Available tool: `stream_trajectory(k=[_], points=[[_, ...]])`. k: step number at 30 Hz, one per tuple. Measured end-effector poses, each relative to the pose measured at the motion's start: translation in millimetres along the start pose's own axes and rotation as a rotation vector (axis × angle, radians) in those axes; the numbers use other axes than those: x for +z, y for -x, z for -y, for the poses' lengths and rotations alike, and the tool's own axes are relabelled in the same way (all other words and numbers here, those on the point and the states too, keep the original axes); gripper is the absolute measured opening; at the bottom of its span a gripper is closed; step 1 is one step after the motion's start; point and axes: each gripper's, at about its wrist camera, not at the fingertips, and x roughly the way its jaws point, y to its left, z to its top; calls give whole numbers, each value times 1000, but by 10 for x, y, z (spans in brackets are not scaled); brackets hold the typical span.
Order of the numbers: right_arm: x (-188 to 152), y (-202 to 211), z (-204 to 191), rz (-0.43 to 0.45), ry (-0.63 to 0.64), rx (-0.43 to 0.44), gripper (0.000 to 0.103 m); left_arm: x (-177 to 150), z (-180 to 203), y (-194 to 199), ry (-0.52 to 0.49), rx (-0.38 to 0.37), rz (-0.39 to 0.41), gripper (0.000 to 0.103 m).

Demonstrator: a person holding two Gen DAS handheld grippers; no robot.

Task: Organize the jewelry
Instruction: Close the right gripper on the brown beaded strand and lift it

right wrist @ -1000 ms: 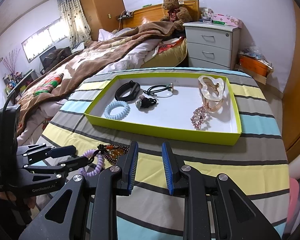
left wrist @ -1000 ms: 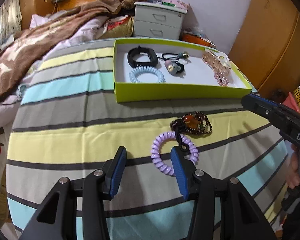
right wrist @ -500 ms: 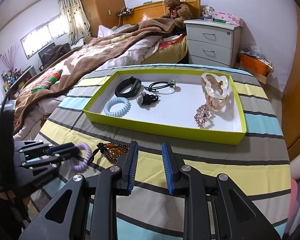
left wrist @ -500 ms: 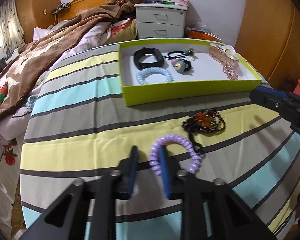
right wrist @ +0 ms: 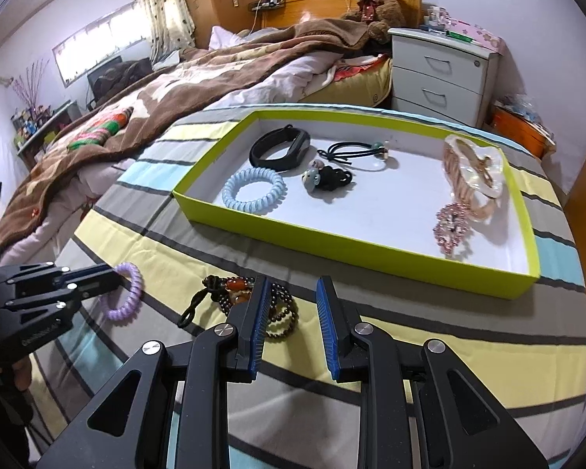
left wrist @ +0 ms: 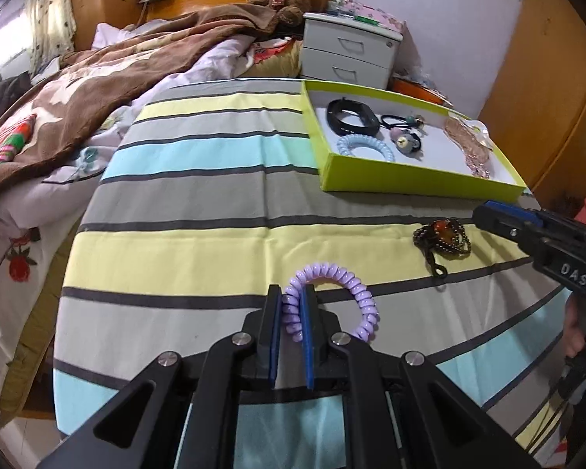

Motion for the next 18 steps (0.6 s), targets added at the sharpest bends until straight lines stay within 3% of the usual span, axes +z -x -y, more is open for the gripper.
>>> stream_trajectory(k=[3,4,5,18], points=[[-2,-80,-37,-23,21,-8,31,-24,-43,-4,15,1,4,11],[-6,-103,-51,-31,29,-6,43,-27,-57,-3,20,-6,3,11],[-14,-129,-70,-43,37,7,48,-27,-68,-3,25,-11,3,11],[-19,-212,-245,-63,117,7,48,-15,-58,-16,15,-16,14,15]])
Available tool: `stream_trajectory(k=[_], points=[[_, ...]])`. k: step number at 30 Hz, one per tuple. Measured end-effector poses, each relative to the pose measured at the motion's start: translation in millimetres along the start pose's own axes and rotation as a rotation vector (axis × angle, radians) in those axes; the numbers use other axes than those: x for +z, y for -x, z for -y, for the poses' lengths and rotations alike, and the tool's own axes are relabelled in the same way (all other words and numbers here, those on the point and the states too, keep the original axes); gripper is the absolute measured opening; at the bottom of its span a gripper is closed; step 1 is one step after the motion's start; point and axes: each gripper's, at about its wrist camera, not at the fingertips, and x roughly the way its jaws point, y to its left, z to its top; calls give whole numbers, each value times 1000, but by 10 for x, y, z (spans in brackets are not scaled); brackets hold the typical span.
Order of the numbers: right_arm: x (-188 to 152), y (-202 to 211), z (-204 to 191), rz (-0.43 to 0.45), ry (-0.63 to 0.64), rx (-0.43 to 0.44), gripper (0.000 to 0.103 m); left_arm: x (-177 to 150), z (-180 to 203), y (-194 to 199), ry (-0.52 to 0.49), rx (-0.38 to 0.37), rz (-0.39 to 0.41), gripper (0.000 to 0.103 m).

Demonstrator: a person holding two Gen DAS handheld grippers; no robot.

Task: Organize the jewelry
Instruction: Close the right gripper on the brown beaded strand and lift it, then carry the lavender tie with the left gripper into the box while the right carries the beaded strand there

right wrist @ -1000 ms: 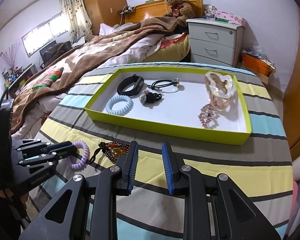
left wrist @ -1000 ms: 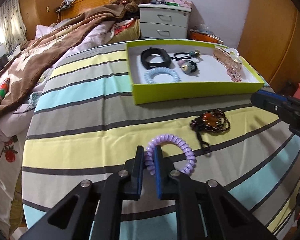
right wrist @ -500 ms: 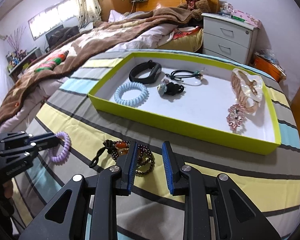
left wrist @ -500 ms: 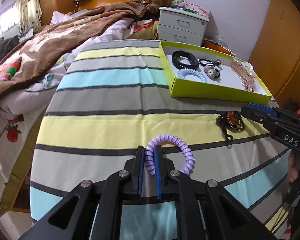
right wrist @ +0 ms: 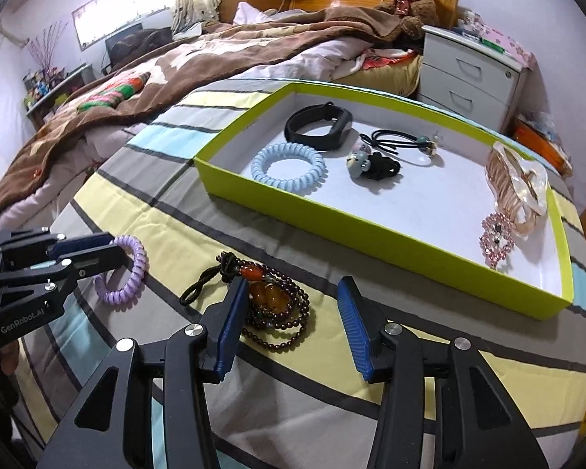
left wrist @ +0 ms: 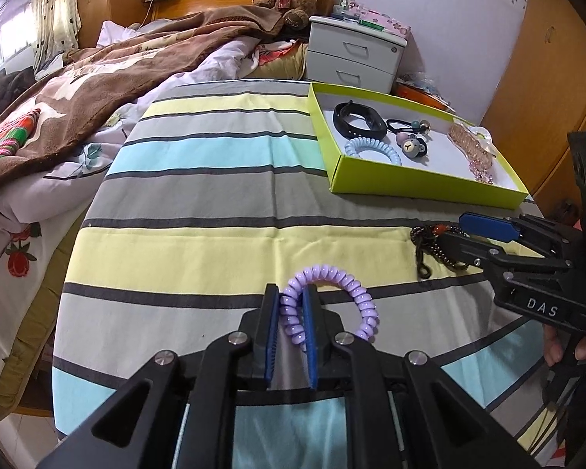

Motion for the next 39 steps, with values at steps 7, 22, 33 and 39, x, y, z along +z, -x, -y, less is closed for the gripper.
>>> stream_trajectory(k=[7,22,33,39], points=[[-23,3,-56,8,27,12,40,4,86,-14,-39,11,9,25],[-88,64,-100,42,4,52,12,27,63,-24,-11,30,21,13],[-139,176,-65,76,-42,54,9,25,20,14,21,12,32,10],[-138,302,-49,113,-62,62,9,44,49,122,15,2,58,10]])
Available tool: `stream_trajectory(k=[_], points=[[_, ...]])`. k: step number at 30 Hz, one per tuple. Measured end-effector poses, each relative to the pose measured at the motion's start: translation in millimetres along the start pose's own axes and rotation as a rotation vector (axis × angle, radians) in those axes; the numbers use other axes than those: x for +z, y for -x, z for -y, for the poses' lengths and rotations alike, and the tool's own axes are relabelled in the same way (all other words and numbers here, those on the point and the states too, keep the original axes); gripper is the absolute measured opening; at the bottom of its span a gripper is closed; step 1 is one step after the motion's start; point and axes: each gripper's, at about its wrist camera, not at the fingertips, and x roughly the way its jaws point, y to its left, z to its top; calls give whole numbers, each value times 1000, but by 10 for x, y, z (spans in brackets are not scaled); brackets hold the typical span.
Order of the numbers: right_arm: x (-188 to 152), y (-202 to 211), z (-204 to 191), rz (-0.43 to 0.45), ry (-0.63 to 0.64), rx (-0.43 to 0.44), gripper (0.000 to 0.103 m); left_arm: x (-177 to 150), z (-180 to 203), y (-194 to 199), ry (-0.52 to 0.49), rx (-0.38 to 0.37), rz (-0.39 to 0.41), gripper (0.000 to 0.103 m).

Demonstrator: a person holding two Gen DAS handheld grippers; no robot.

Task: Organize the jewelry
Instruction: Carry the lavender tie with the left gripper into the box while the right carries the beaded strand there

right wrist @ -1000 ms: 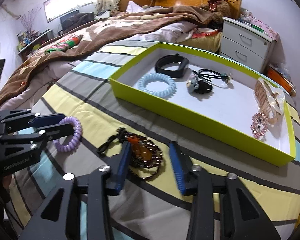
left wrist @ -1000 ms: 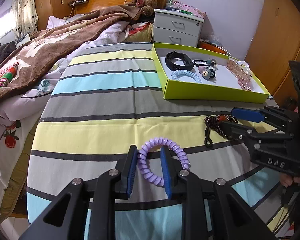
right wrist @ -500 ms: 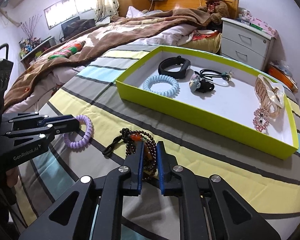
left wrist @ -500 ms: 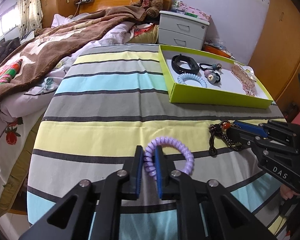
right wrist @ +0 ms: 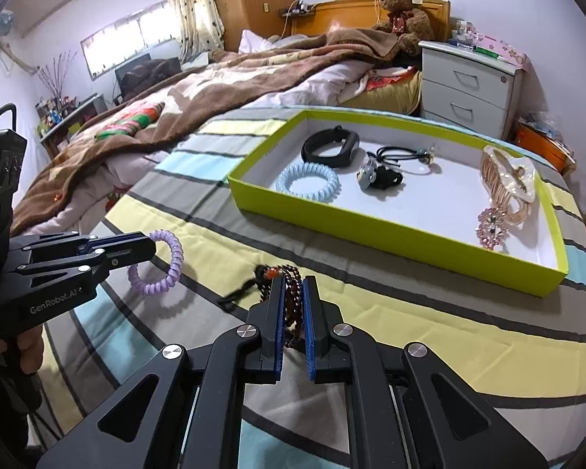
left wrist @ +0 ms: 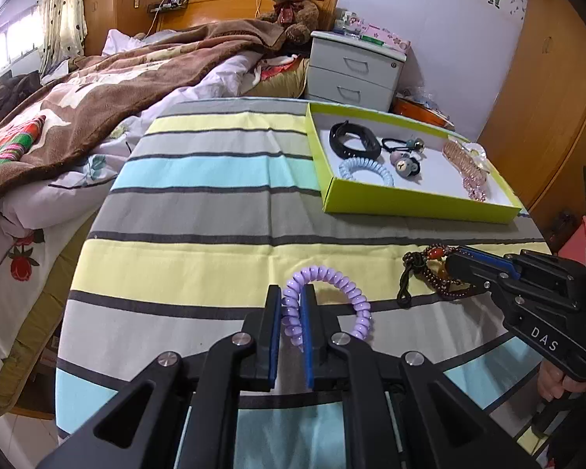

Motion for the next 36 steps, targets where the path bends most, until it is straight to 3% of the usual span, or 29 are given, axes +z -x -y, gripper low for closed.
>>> stream_trajectory(k=[20,36], points=[[61,433,222,109,-71,-25,9,191,198,148,-21,-38,42,10],[461,558,689,163,-132,-111,9,603,653,25,-77,-124,60,10]])
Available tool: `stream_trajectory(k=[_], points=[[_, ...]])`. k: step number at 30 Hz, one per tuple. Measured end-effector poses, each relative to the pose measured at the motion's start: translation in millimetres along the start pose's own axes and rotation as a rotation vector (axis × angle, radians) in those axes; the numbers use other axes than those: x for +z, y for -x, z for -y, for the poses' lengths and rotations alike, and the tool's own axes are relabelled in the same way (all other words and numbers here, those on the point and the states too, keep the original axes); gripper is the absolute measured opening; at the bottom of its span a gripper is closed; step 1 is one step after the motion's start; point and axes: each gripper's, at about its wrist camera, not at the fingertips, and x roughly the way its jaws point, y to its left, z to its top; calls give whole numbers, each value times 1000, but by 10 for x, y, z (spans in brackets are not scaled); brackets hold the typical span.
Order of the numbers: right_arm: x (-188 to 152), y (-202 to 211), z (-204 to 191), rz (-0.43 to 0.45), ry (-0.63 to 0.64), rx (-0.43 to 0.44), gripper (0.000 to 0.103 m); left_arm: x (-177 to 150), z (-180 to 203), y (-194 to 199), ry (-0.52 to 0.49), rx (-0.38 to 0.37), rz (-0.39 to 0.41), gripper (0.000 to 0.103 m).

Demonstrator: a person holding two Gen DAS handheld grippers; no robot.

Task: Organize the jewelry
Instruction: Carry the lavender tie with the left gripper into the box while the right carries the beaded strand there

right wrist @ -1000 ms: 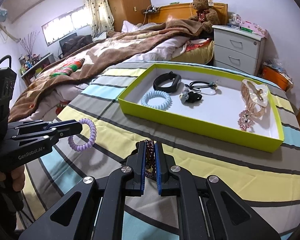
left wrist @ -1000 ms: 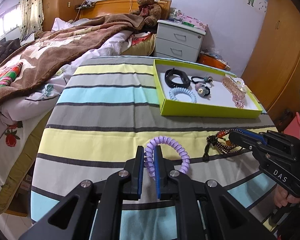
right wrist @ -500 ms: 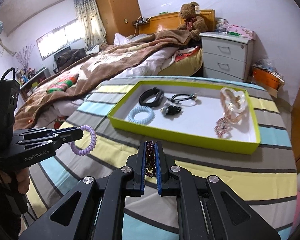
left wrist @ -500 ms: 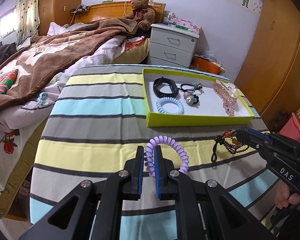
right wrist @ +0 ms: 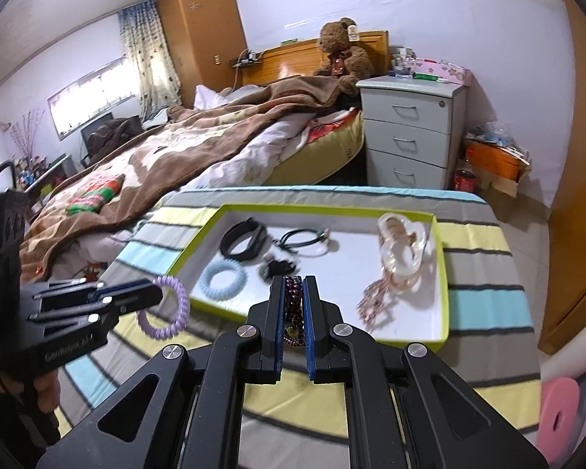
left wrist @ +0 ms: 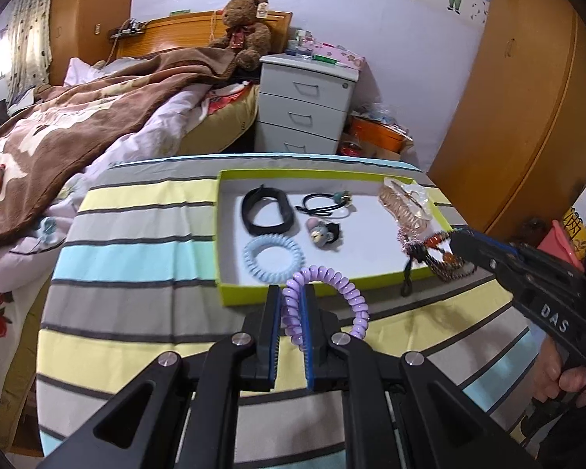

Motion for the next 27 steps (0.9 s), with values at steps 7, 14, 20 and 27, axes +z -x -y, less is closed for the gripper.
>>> stream_trajectory(k=[7,14,20,27], points=[[154,-252,155,-32,-16,-33,9,150,107,-164,-7,-18,-9,10],[280,-540,288,-69,-26,-70,9,294,171,-389,-1,-29,-28,10],[328,-715,392,-94,-48,-85,9,329,213,-589,5,-38,-61,10],[349,-851,487,-123,-84,-79,9,324,255,-752,11,-50,-92,10]])
